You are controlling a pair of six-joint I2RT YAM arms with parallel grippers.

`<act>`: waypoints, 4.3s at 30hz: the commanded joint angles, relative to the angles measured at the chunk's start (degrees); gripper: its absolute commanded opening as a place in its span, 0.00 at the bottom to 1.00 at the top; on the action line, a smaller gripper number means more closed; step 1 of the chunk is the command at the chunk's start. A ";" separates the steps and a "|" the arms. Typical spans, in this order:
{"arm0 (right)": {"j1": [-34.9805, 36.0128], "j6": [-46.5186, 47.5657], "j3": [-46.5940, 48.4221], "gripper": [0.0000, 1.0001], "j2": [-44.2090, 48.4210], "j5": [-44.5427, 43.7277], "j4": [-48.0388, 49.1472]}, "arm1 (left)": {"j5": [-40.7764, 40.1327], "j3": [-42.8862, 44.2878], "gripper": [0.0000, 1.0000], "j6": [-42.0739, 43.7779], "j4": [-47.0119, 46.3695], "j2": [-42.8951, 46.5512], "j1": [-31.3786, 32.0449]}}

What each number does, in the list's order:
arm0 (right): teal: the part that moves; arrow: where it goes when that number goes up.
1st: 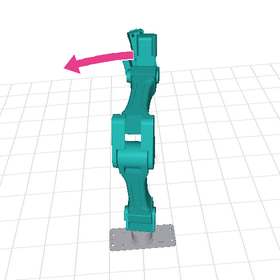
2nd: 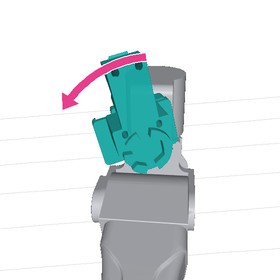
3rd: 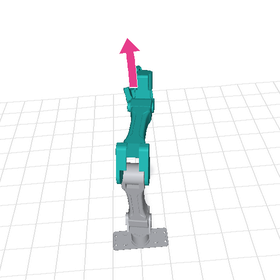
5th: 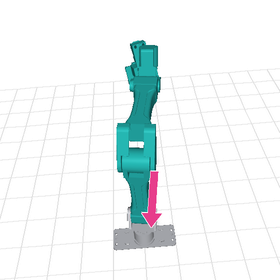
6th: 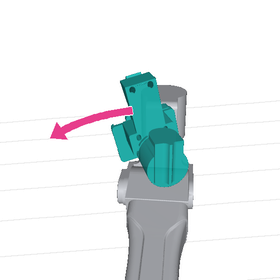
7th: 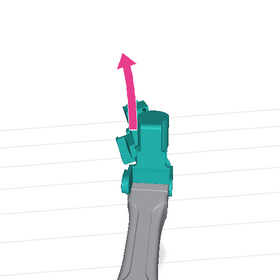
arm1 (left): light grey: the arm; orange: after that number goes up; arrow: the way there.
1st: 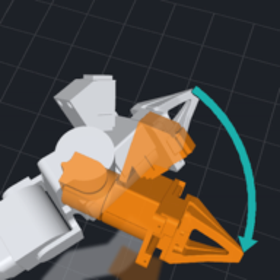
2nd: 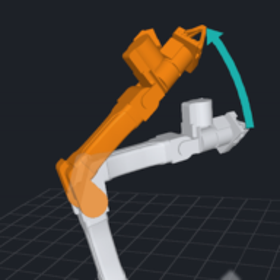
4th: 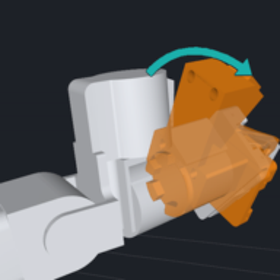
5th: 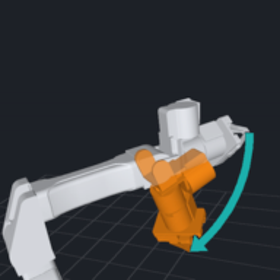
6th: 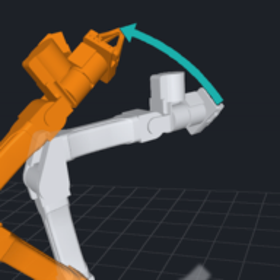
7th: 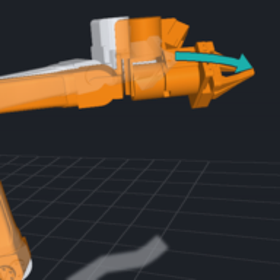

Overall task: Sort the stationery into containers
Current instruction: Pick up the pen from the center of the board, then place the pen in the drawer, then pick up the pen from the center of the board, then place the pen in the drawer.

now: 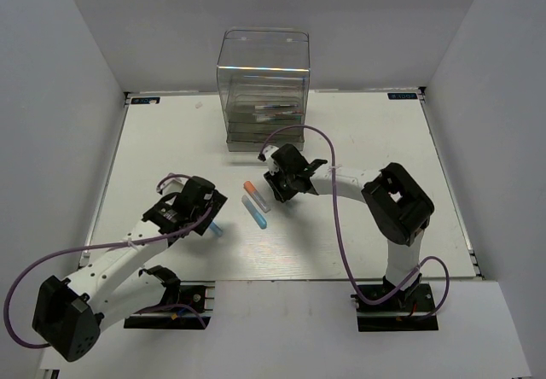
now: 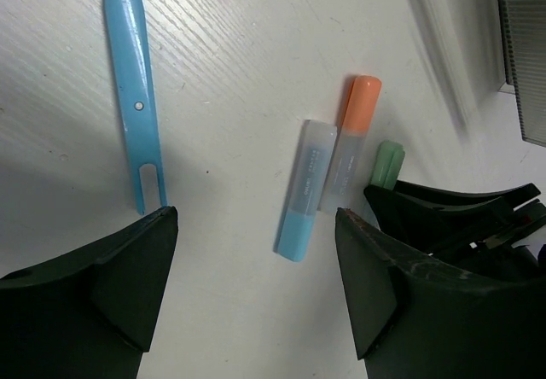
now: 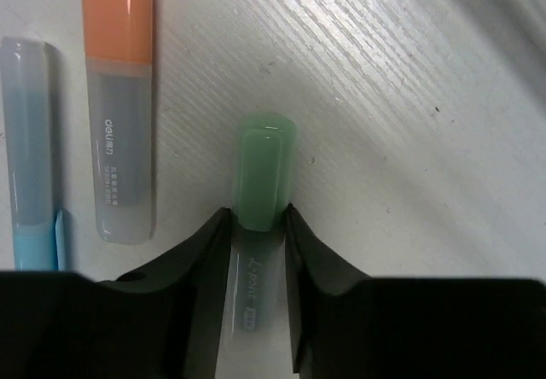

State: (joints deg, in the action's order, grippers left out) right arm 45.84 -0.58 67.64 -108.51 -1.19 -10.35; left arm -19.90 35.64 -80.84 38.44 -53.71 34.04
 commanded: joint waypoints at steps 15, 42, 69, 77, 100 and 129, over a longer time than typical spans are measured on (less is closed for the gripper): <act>-1.54 26.59 -0.84 0.04 17.45 13.59 6.39 | 8.74 7.07 0.83 4.72 -11.80 -22.91 0.32; -9.19 51.72 26.76 0.02 -3.55 12.09 5.52 | 13.40 13.32 0.66 11.84 -13.30 -37.52 0.85; -10.07 42.87 20.52 0.60 3.20 17.09 2.87 | 15.59 10.59 0.06 12.90 -15.14 -33.58 1.91; -11.30 32.23 7.61 0.90 15.15 19.56 5.77 | 15.59 11.11 0.00 14.48 -21.82 -22.59 0.68; -17.19 25.81 -9.36 0.21 25.98 19.91 5.16 | -2.94 31.07 0.00 -1.76 -35.63 -38.03 -2.05; -17.81 25.28 -11.39 0.52 25.36 25.62 2.79 | -10.77 43.02 0.58 -22.43 -19.98 -50.79 -2.58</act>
State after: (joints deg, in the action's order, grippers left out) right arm 28.14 24.67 55.35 -83.07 22.48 -7.16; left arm -29.30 76.58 -102.15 15.33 -105.34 31.66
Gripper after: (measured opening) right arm 0.520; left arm 0.549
